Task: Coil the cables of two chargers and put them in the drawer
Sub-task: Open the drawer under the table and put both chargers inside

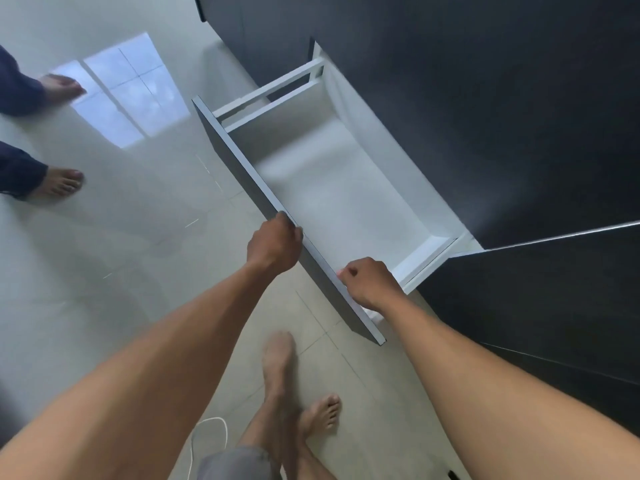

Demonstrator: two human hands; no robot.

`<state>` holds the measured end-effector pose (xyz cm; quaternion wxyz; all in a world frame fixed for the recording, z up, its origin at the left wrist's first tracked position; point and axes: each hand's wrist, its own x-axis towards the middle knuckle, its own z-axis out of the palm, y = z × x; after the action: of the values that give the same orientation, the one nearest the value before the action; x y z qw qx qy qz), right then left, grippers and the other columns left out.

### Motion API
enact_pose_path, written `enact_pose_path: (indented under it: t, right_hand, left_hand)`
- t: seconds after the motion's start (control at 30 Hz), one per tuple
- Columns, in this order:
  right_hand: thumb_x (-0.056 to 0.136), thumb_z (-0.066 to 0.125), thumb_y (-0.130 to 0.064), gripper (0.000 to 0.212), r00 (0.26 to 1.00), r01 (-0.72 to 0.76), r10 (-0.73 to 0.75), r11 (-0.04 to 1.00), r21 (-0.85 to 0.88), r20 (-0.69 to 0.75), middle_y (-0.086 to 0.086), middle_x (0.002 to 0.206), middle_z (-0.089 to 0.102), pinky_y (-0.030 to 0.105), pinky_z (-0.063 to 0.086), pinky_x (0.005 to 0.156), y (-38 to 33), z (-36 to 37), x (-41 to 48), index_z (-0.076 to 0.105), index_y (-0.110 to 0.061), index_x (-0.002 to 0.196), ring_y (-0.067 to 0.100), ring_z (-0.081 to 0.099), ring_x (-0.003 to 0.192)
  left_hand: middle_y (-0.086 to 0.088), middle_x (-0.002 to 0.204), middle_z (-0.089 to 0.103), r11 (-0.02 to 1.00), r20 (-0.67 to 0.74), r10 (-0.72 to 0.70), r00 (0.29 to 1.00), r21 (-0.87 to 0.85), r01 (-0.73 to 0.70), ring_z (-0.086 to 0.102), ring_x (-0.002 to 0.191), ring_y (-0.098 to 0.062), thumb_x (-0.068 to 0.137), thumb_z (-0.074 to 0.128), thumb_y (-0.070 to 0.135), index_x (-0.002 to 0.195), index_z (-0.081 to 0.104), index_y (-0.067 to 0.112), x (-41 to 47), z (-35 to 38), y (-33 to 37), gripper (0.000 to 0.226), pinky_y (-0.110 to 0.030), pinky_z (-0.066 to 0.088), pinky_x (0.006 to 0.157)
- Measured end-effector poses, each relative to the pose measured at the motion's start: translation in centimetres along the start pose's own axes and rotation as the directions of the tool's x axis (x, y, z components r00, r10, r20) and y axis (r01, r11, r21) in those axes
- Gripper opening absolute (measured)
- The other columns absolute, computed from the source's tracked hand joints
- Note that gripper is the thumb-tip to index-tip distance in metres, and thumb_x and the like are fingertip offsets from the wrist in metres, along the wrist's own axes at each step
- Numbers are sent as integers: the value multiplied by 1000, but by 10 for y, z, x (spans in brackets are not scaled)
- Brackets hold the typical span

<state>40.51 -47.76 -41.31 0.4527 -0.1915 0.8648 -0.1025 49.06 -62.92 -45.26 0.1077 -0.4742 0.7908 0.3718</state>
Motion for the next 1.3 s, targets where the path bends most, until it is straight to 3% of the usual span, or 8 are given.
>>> enact_pose_path:
  t: [0.13,0.27,0.43,0.67,0.83,0.97,1.1,1.3]
  right_hand:
    - [92,44,-27,33,997,60,-56,996,66,-50,9,91,70,44,56,84,-30,-46,-32,68,-7,82,32,67,88]
    - [87,42,-25,29,978,157,-142,984,86,-154,13,81,64,32,40,59,-66,-102,-79,51,-4,70,24,46,62]
    - [85,40,-23,36,926,260,-212,958,118,-313,-1,55,29,29,19,49,-89,-151,-157,22,-16,55,19,22,53]
    - [84,43,-28,38,851,344,-281,937,67,-444,1,51,30,34,24,50,-81,-232,-254,26,-12,54,19,25,52]
    - [85,46,-28,42,774,300,-224,954,31,-592,0,51,29,32,21,49,-48,-301,-314,24,-16,52,19,25,54]
    - [89,48,-32,42,716,170,-75,983,69,-694,3,55,45,32,31,53,-4,-347,-347,39,-13,53,25,43,58]
    - [91,48,-37,30,630,116,45,981,152,-775,3,80,65,34,45,67,40,-386,-370,62,-14,78,26,61,80]
    - [90,57,-37,31,555,28,250,947,319,-793,-1,108,59,31,44,83,91,-407,-378,55,-19,116,18,56,94]
  left_hand:
    - [-13,80,63,986,-33,150,988,83,-147,56,74,-35,98,39,30,84,58,5,-26,-44,44,35,-33,41,61]
    - [-9,57,52,953,-125,296,947,109,-283,51,58,-31,97,38,32,56,42,12,-57,-104,87,45,-31,39,55]
    - [-12,54,50,851,-148,500,853,267,-453,51,61,-36,94,43,26,54,38,10,-115,-170,128,43,-33,40,55]
    - [-4,51,40,647,-168,741,650,434,-626,42,56,-33,94,45,28,52,30,15,-177,-232,225,46,-32,35,54]
    - [-9,63,57,459,-68,868,492,490,-741,53,64,-37,94,43,33,63,47,12,-213,-244,320,37,-32,34,57]
    - [-12,89,69,287,81,920,383,524,-802,62,83,-39,95,44,36,94,58,16,-242,-237,391,25,-37,43,68]
    - [-7,112,68,205,197,920,339,495,-845,61,101,-35,94,46,34,117,54,20,-257,-231,451,29,-36,40,76]
    - [-2,135,52,141,303,905,300,451,-881,53,120,-27,90,56,36,136,43,18,-237,-213,494,50,-40,46,91]
